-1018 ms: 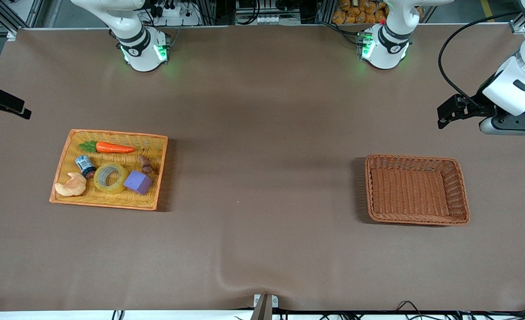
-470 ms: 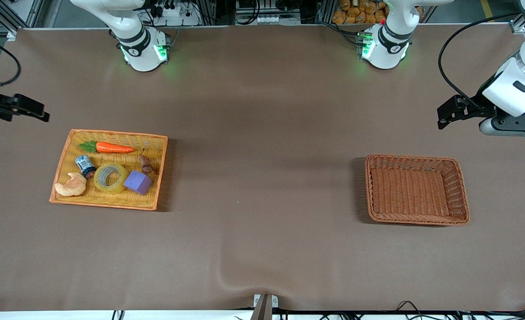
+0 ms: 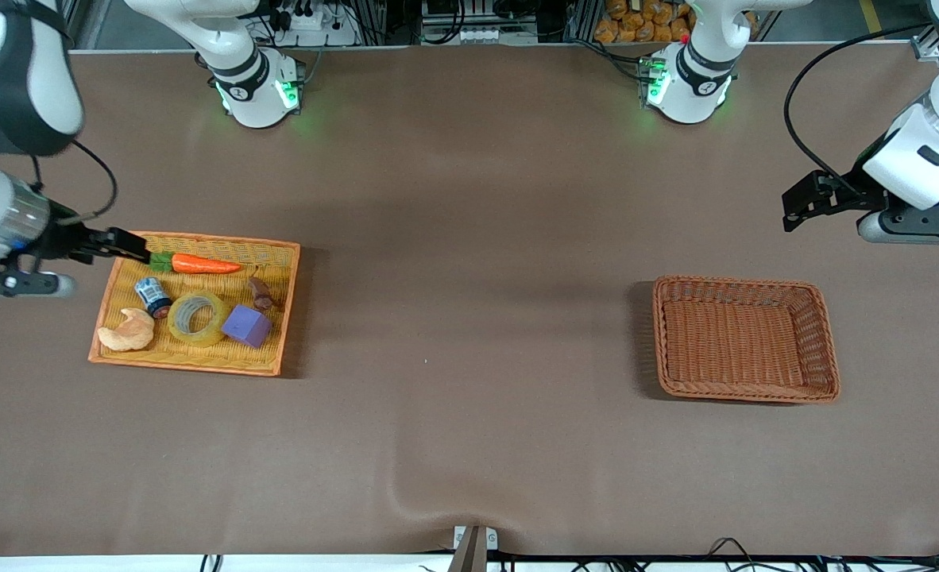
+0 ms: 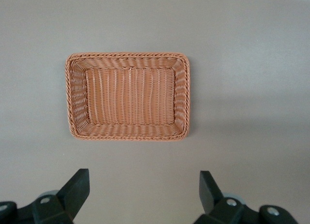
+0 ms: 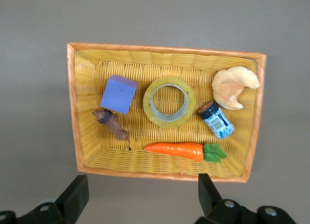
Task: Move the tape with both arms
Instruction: 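Reach the right gripper down over the tape roll in the yellow tray, then grasp the tape roll with the right gripper while the left gripper approaches the basket, then carry the tape roll with the right gripper to the table middle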
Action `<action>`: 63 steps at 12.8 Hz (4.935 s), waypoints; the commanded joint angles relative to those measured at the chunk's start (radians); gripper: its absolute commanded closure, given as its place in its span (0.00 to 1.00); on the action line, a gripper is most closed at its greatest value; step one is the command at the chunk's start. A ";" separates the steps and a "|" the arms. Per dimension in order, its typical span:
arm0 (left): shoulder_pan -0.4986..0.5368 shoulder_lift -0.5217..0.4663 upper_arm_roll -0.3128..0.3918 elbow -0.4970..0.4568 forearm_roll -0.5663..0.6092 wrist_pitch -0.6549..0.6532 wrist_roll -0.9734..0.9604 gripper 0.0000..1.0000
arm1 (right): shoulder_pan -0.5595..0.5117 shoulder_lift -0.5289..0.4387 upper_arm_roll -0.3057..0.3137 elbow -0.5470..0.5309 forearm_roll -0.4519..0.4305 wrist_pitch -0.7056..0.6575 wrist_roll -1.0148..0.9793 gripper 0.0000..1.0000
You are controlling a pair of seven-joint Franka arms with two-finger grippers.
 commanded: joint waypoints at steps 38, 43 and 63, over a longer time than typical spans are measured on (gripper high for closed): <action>0.080 0.291 -0.002 0.026 -0.162 0.050 -0.052 0.00 | 0.241 0.264 0.001 0.360 0.010 -0.158 -0.283 1.00; 0.029 0.296 -0.004 -0.008 -0.208 0.165 -0.110 0.00 | 0.568 0.444 0.001 0.490 0.033 0.008 0.260 1.00; 0.016 0.301 -0.004 -0.032 -0.211 0.219 -0.120 0.00 | 0.681 0.642 0.006 0.599 0.122 0.182 0.576 0.00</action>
